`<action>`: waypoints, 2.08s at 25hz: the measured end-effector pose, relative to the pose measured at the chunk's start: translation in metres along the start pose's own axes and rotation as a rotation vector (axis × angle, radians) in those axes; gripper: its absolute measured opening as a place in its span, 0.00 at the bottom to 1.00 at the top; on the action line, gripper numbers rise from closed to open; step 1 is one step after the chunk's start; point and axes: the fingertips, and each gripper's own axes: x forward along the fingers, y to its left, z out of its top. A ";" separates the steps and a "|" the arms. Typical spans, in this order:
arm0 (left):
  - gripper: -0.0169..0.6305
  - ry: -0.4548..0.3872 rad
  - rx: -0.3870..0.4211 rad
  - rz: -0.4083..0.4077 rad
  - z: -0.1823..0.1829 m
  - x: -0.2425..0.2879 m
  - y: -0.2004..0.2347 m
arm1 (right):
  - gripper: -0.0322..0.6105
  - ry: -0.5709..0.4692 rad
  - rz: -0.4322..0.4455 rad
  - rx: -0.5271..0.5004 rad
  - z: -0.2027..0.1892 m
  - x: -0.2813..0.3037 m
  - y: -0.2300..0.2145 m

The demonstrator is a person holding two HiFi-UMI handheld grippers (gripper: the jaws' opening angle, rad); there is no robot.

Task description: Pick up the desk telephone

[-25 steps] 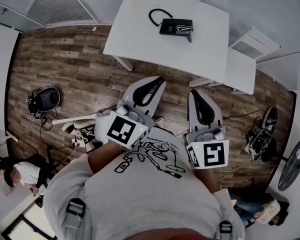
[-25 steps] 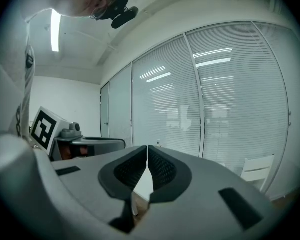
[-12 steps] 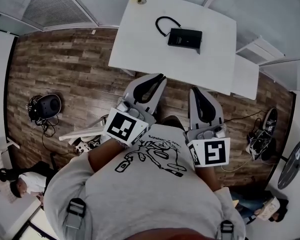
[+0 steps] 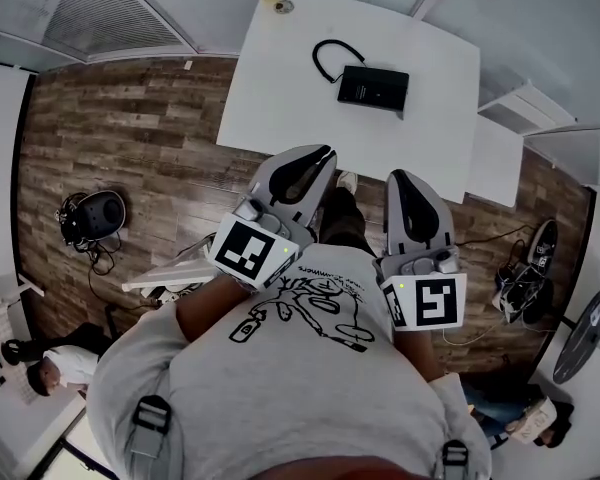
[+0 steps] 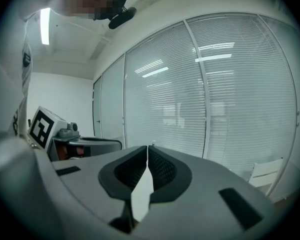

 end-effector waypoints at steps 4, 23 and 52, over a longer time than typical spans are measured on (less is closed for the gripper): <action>0.06 -0.001 0.006 0.004 0.004 0.032 0.007 | 0.06 -0.007 0.009 0.004 0.001 0.019 -0.027; 0.06 -0.002 0.049 0.057 0.033 0.196 0.012 | 0.06 -0.042 0.071 0.008 0.021 0.080 -0.179; 0.06 -0.031 0.023 0.031 0.062 0.217 0.092 | 0.06 -0.051 0.054 0.002 0.052 0.163 -0.175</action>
